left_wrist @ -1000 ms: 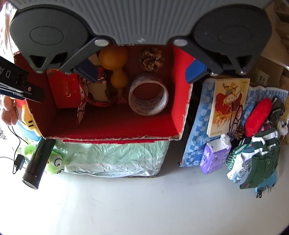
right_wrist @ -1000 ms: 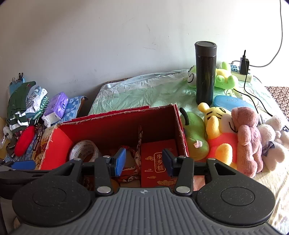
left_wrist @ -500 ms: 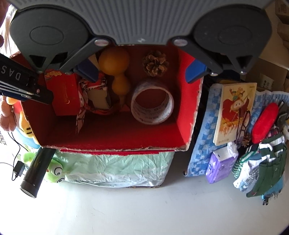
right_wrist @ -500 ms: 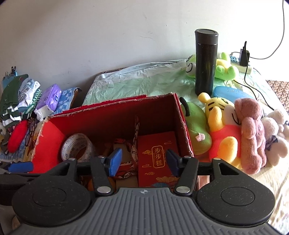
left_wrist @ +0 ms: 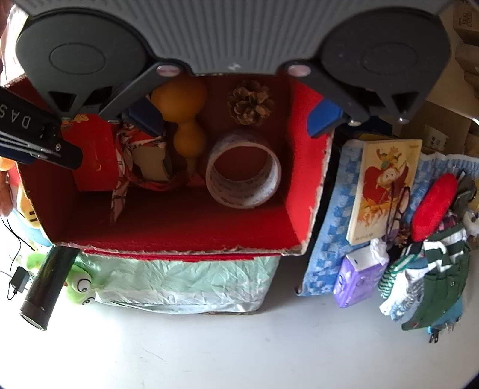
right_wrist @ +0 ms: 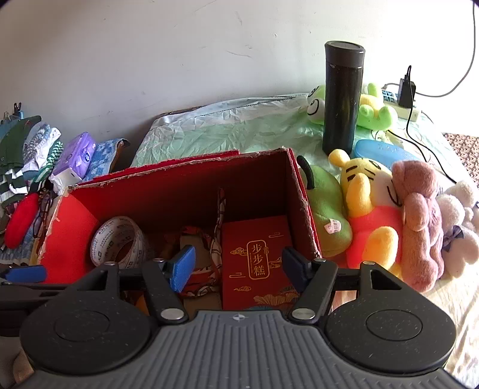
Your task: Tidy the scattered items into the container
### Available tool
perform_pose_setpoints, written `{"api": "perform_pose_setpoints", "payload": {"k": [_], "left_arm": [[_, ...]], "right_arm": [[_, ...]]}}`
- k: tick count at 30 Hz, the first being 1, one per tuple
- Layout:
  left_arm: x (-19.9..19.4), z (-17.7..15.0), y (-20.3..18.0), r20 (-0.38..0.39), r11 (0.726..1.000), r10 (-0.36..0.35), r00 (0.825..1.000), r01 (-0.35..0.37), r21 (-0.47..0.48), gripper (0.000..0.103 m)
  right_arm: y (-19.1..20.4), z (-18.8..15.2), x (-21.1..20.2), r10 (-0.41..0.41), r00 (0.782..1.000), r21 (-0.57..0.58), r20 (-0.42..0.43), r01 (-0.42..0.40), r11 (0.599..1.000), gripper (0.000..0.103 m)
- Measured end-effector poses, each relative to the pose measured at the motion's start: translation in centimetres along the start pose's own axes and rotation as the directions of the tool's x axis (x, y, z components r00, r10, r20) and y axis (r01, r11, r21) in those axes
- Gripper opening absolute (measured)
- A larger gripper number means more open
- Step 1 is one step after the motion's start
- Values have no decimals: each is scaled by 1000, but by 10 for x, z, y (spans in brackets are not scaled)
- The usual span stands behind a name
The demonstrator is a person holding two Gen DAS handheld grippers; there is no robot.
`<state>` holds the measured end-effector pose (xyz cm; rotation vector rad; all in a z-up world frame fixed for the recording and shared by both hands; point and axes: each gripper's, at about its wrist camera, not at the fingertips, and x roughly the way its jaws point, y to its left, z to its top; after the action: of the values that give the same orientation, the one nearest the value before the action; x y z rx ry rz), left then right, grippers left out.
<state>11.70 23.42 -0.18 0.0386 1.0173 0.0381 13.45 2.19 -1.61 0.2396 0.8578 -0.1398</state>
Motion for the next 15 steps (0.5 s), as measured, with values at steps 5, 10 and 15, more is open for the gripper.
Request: {"api": "perform_pose_setpoints", "payload": {"k": [5,10,15], "left_arm": [[0,-1,4,9,1000,5,1000,-5,-20,102],[2,-2,6,11,999,13,1000,-13,-31,102],[2,-4,4,22,999,24,999,-23,-30,102]], "right_arm": [[3,0,3,-13,1000,-14,-8,13,1000,72],[12,1,1,-57,998,-50,2,57,997,74],[12,1,0,-78,997,-56,9,78,995,75]]}}
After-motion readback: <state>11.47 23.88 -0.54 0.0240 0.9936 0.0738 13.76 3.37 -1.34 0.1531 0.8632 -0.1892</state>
